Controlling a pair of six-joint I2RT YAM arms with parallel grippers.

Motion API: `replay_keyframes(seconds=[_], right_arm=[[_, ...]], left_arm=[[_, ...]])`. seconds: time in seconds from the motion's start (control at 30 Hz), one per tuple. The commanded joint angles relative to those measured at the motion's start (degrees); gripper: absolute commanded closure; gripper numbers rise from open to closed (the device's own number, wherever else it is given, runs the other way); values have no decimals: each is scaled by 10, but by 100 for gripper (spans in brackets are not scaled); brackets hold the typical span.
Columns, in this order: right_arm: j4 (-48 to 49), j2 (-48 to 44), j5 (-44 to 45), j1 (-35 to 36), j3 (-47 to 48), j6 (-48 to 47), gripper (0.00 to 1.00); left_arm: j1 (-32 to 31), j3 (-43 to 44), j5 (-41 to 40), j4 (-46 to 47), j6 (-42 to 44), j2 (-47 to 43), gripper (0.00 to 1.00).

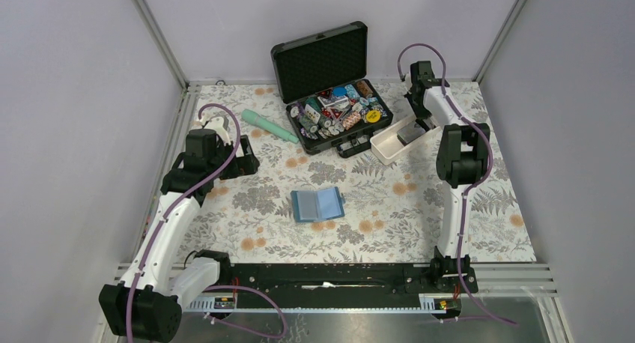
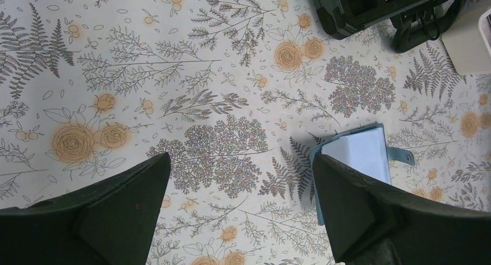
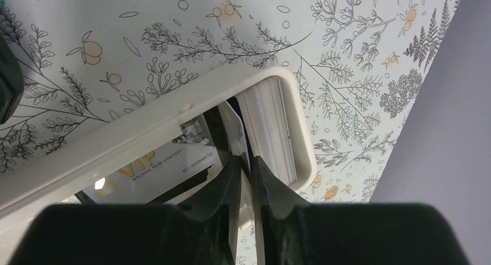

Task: Put the credit cards into the card holder
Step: Pick up the credit card from the storage box.

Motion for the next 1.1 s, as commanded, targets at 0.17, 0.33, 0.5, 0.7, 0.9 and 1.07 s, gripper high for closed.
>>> replay_keyframes(seconds=[0.17,0.33,0.5,0.7,0.9,1.07], right_arm=[[-19,-57,14,3,24,3,95],[-25,-68,0,3,26,12,100],[-33,-72,-9,3,31,28,100],[-55,-91,-21,3,46,71,100],[-64,-176,-152,4,2,204,100],[81,-311,-336,18,-194,332,100]], left_arm=[[3,1,9,27,6,-10,1],[3,0,10,27,6,-11,1],[3,0,15,27,5,-11,1],[3,0,30,28,-5,-17,1],[1,-40,139,87,-106,-27,1],[-31,-122,195,168,-203,-17,1]])
